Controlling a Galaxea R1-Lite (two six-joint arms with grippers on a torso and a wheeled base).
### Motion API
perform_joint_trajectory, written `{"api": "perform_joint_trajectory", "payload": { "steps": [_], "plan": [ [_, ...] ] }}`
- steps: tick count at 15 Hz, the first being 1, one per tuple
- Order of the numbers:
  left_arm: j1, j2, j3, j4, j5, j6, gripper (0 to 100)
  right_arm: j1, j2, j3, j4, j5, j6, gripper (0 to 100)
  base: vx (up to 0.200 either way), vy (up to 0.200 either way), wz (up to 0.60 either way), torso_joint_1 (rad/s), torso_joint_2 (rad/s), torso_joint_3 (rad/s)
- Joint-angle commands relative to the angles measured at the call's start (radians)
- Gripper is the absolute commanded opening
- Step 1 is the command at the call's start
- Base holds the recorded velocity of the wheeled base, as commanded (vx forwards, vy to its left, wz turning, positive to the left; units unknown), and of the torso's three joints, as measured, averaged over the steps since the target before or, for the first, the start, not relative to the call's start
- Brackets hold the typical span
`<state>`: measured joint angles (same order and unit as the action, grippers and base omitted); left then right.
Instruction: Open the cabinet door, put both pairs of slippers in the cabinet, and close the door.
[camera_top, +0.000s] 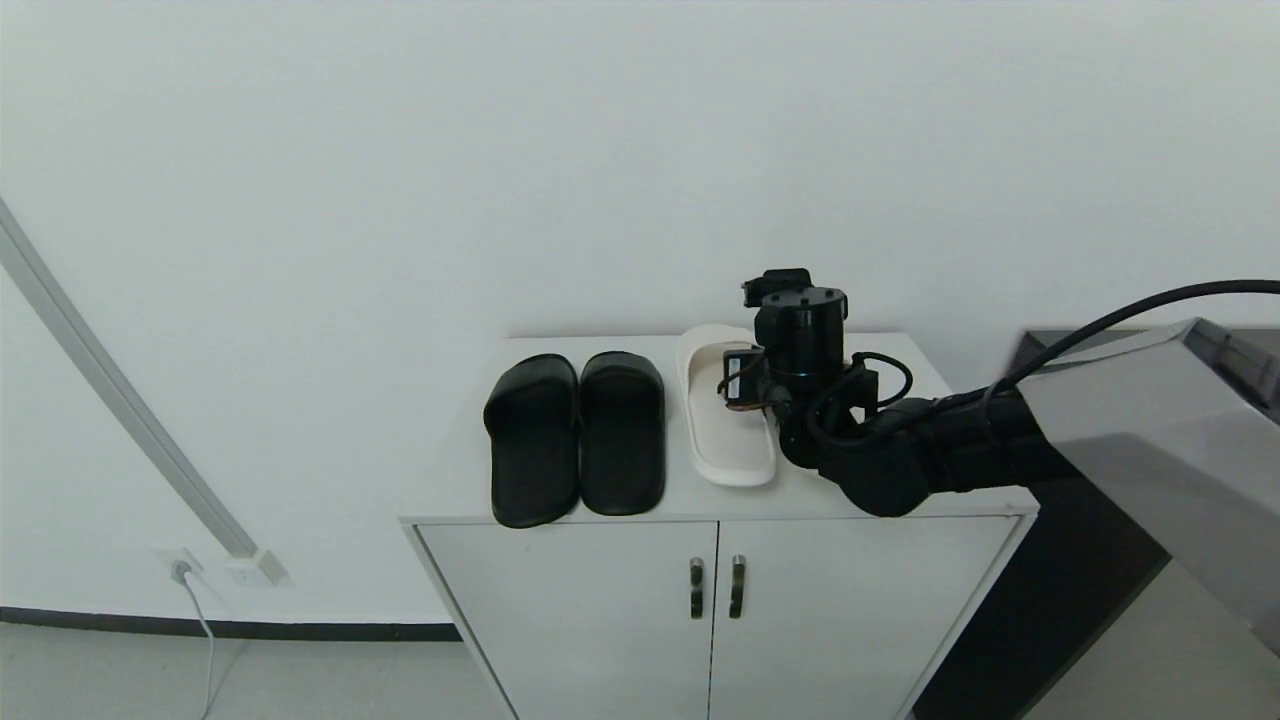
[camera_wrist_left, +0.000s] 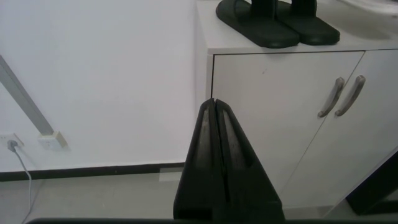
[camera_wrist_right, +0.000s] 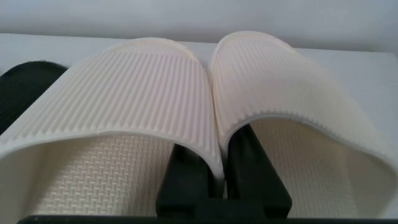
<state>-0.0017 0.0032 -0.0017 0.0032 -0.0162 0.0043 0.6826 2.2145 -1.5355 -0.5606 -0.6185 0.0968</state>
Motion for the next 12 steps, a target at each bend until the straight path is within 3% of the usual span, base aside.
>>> {"api": "perform_joint_trajectory", "payload": {
  "steps": [1,5,12],
  "plan": [
    [0.0,0.0,0.0,0.0,0.001,0.0,0,0.025,-0.09,0.064,-0.001,0.002,0.0,0,0.0,0.0,0.0,0.0,0.0,0.0],
    [0.0,0.0,0.002,0.0,0.001,0.0,0,0.097,-0.242,0.302,-0.061,0.046,0.0,0,0.0,0.0,0.0,0.0,0.0,0.0],
    [0.0,0.0,0.002,0.0,0.001,0.002,0,0.143,-0.501,0.67,-0.151,0.253,-0.011,0,0.0,0.0,0.0,0.0,0.0,0.0]
  ]
}}
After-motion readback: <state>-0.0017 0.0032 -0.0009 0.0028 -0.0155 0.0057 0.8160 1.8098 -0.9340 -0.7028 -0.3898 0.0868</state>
